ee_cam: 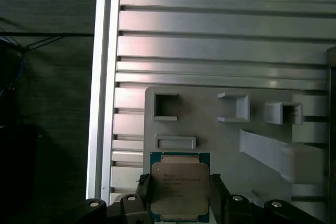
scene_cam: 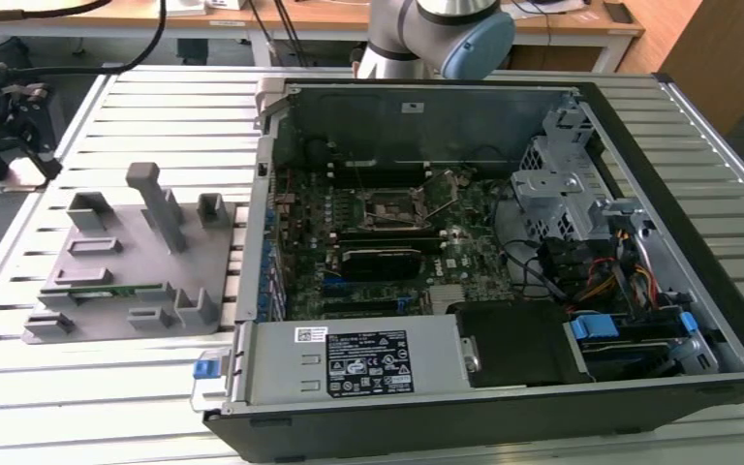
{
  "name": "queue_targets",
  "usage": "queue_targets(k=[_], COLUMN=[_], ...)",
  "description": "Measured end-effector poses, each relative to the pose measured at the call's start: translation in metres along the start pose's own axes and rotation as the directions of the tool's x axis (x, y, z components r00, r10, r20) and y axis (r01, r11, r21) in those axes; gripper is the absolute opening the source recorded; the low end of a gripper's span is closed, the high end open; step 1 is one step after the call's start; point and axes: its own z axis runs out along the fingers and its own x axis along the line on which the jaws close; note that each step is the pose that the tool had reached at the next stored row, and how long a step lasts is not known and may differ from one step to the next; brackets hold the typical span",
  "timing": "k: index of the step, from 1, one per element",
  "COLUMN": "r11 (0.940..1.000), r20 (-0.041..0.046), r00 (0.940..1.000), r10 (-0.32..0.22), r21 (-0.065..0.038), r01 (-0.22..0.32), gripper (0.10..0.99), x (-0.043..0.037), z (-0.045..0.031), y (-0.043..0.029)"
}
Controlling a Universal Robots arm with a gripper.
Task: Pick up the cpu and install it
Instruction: 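Pick up the cpu and move it towards the insertion slot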
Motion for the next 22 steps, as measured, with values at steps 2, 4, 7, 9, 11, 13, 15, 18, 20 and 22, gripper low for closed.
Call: queue_targets(k=[2, 4, 7, 9, 11, 13, 15, 18, 20, 22], r11=[1.0, 1.0, 1.0, 1.0, 1.0, 1.0, 1.0, 1.0, 1.0, 1.0], r20=[0.0, 0.0001, 0.0001, 0.0, 0.0001, 0.0001, 0.0, 0.0001, 0.0, 0.0], r00=[1.0, 1.0, 1.0, 1.0, 1.0, 1.0, 1.0, 1.0, 1.0, 1.0], r10=[0.0, 0.0, 0.0, 0.0, 0.0, 0.0, 0.0, 0.0, 0.0, 0.0], r21=[0.0, 0.0, 0.0, 0.0, 0.0, 0.0, 0.0, 0.0, 0.0, 0.0], r01=[0.0, 0.0, 0.0, 0.0, 0.0, 0.0, 0.0, 0.0, 0.0, 0.0], gripper=[0.529, 0.529, 0.529, 0.529, 0.529, 0.529, 0.529, 0.529, 0.529, 0.529], x=[0.0, 0.0, 0.0, 0.0001, 0.0001, 0.0001, 0.0001, 0.0002, 0.0002, 0.0002], z=[-0.002, -0.0042, -0.0074, -0.0095, -0.0116, -0.0138, -0.0159, -0.0191, -0.0214, -0.0236], y=[0.0006, 0.0012, 0.002, 0.0025, 0.003, 0.0036, 0.0042, 0.005, 0.0056, 0.0061])
